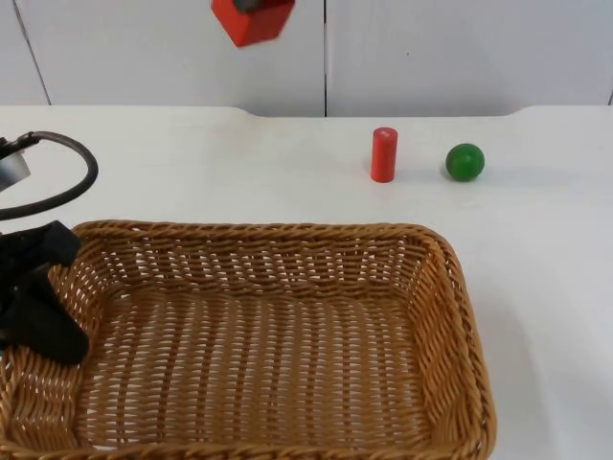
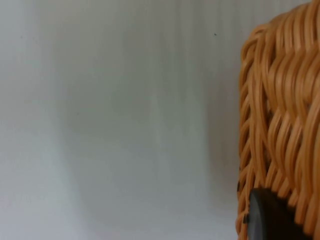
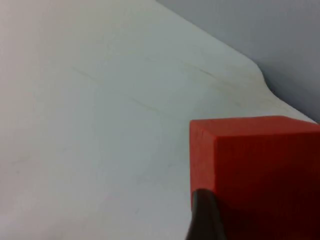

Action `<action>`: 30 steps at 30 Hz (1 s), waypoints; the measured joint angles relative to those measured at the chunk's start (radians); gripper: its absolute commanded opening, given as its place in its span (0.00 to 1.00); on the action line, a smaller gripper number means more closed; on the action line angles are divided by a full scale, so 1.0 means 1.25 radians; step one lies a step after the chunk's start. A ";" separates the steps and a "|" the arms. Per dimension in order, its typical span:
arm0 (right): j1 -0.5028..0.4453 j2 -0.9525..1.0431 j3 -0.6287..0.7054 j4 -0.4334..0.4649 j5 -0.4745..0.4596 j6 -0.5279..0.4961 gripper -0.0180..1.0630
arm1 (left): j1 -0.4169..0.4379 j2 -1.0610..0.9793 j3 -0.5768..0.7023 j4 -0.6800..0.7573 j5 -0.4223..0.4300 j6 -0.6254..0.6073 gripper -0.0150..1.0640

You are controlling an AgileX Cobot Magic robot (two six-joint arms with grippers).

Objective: Pick up the basket with the left hand and place the object to the left of the red cylinder into the basket with the right hand.

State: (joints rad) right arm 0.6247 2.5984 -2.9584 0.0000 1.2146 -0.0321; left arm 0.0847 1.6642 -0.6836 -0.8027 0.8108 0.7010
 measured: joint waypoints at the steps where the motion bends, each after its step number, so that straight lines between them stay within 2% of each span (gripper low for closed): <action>1: 0.000 0.000 0.000 0.000 0.000 0.000 0.02 | 0.000 0.000 0.000 0.000 0.000 0.000 0.01; 7: 0.031 -0.098 0.029 0.000 0.011 -0.008 0.01 | 0.000 0.000 0.000 0.000 0.000 0.000 0.01; 11: 0.051 -0.247 0.194 0.000 0.009 -0.026 0.01 | 0.000 0.000 0.000 0.000 0.000 0.000 0.01; 12: 0.051 -0.247 0.194 0.000 0.009 -0.026 0.01 | 0.000 0.000 0.000 0.000 0.000 0.000 0.01; 17: 0.054 -0.417 0.470 0.000 0.009 -0.033 0.01 | 0.000 0.000 0.000 0.000 0.000 0.000 0.01; 18: 0.054 -0.417 0.470 0.000 0.009 -0.033 0.01 | 0.000 0.000 0.000 0.000 0.000 0.000 0.01; 21: 0.054 -0.529 0.675 0.000 -0.007 -0.033 0.01 | 0.000 0.000 0.000 0.000 0.000 0.000 0.01; 23: 0.054 -0.614 0.839 0.000 -0.068 -0.026 0.01 | 0.000 0.000 0.000 0.000 -0.001 0.000 0.01; 24: 0.054 -0.614 0.839 0.000 -0.068 -0.026 0.01 | 0.000 0.000 0.000 0.000 -0.001 0.000 0.01; 28: 0.054 -0.798 1.142 0.000 -0.231 -0.007 0.01 | 0.000 0.000 0.000 0.000 -0.001 0.000 0.01; 29: 0.054 -0.798 1.142 0.000 -0.231 -0.007 0.01 | 0.000 0.000 0.000 0.000 -0.001 0.000 0.01; 30: 0.054 -0.840 1.197 0.000 -0.258 -0.007 0.01 | 0.000 0.000 0.000 0.000 -0.001 0.000 0.01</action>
State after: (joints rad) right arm 0.6925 1.5479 -1.4626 0.0000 0.8917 -0.0407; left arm 0.0847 1.6642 -0.6836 -0.8027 0.8090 0.7004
